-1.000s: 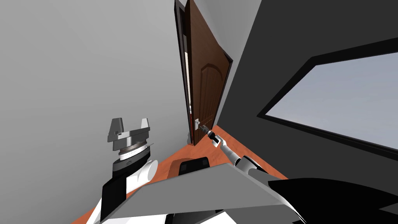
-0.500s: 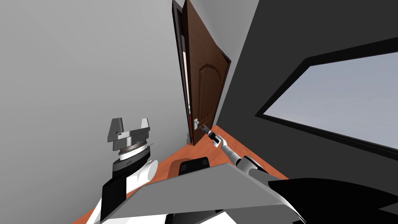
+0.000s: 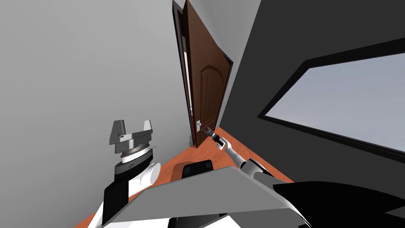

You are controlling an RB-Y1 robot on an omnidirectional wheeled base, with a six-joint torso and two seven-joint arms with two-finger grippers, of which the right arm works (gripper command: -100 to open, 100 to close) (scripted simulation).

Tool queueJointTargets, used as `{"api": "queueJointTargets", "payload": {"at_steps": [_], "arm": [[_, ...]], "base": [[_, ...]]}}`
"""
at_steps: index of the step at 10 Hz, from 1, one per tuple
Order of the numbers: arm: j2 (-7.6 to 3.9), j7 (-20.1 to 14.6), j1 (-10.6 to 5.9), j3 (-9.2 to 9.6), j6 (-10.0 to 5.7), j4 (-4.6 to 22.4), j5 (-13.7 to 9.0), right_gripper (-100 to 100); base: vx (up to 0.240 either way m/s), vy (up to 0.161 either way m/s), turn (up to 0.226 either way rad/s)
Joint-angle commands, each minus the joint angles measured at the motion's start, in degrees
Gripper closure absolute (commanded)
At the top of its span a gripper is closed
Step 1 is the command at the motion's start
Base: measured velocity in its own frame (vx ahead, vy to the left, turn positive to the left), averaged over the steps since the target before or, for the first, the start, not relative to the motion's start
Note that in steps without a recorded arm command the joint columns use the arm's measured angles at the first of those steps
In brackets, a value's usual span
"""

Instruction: Pull the door open

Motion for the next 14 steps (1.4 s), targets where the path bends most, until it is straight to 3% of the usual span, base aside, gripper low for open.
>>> {"api": "queueJointTargets", "payload": {"at_steps": [1, 3, 4, 10, 11, 12, 13, 14], "arm": [[-0.2, 2.2, 0.15, -0.22, -0.25, -0.1, 1.3, -100], [-0.24, 2.3, 0.14, -0.23, -0.25, -0.1, 1.4, -100], [-1.07, 2.4, -0.16, -1.46, -1.55, 1.6, 1.0, -100], [-3.8, 2.1, -1.22, -5.52, -5.86, 7.4, -0.7, -100], [-4.17, 2.1, -1.36, -6.08, -6.45, 8.2, -0.9, -100], [-3.82, 2.3, -1.29, -5.68, -6.04, 7.7, -0.7, -100], [-3.82, 2.3, -1.29, -5.68, -6.04, 7.7, -0.7, 100], [-3.82, 2.3, -1.29, -5.68, -6.04, 7.7, -0.7, 100]], "base": [[-0.017, -0.022, -0.028], [-0.012, -0.015, -0.014], [0.063, 0.117, 0.158], [0.139, 0.148, 0.112], [0.174, 0.153, 0.11], [0.072, 0.065, 0.012], [-0.011, -0.009, -0.013], [-0.025, -0.026, 0.007]]}}
